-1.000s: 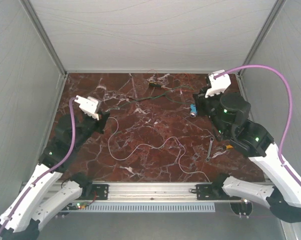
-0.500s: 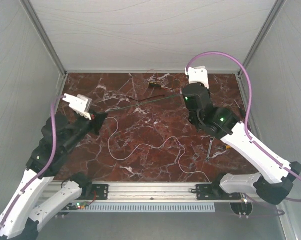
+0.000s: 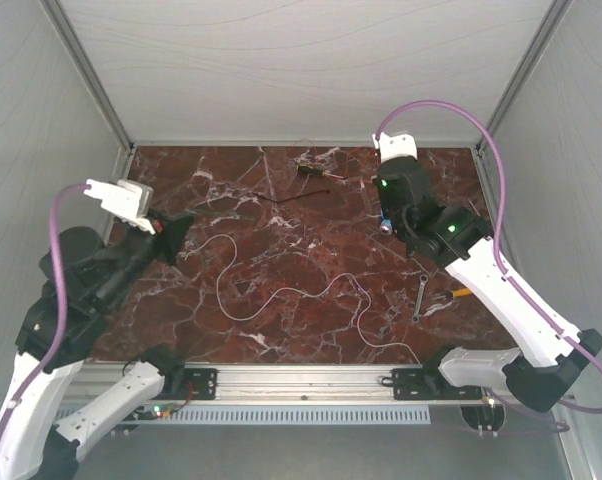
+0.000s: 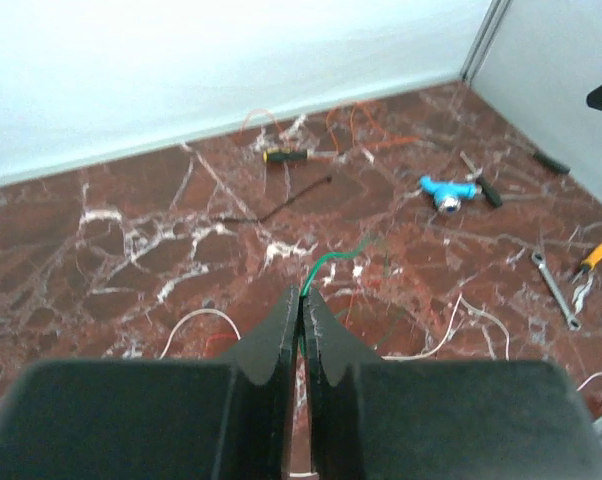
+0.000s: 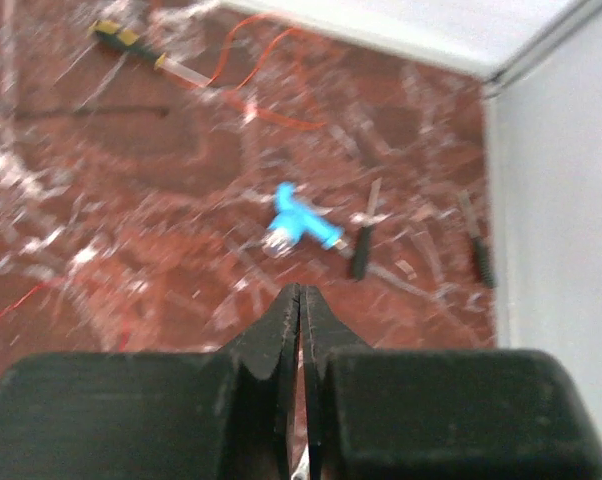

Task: Zip-tie the wires
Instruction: Straighten the cable at the center of the board.

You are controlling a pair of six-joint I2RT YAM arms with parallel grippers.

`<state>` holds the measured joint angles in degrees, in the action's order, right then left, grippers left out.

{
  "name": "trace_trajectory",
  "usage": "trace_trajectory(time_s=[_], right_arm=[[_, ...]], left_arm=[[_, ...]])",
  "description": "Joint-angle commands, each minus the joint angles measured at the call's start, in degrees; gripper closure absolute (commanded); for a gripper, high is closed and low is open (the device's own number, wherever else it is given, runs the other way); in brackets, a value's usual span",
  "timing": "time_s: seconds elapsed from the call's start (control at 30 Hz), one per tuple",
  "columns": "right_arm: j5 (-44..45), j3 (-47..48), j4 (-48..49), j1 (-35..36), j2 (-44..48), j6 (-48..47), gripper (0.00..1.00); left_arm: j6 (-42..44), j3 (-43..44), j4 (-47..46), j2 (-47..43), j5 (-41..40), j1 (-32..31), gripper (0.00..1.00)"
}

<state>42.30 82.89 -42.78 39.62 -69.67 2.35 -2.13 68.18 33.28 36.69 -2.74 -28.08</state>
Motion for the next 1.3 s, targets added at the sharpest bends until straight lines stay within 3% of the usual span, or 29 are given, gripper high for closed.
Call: trace_trajectory(time_s=[0.0, 0.13, 0.27, 0.43, 0.73, 1.03, 1.27], right_arm=[[-15.1, -3.3, -7.4, 0.2, 1.7, 5.8, 1.00], [-14.0, -6.6, -9.9, 0.3, 2.2, 8.3, 1.00], [-27.6, -10.4, -3.3, 0.2, 5.9, 8.8, 1.00], [-47.9, -22.4, 17.7, 0.2, 14.9, 10.5, 0.71], [-62.9, -36.3, 41.5, 0.5, 16.3, 13.3, 0.36], [-65.5, -41.2, 54.8, 2.7, 12.1, 13.2, 0.33], [-66.5, -48.1, 73.6, 5.7, 6.2, 1.2, 0.31]], left_arm=[[0.2, -4.2, 3.0, 2.0, 0.2, 0.0, 1.00], [-0.2, -7.5, 0.9, 1.0, -0.6, 0.1, 1.00], [-0.8, -6.7, -1.4, 1.0, 3.8, 0.1, 1.00], [-1.0, -2.5, -3.0, 2.6, 4.3, 0.1, 1.00], [-2.4, 6.5, -7.7, 7.1, 11.6, 0.1, 1.00], [-3.2, 13.7, -12.4, 10.7, 16.9, 0.1, 1.00], [-4.3, 17.4, -17.4, 12.8, 19.1, 0.1, 1.00]])
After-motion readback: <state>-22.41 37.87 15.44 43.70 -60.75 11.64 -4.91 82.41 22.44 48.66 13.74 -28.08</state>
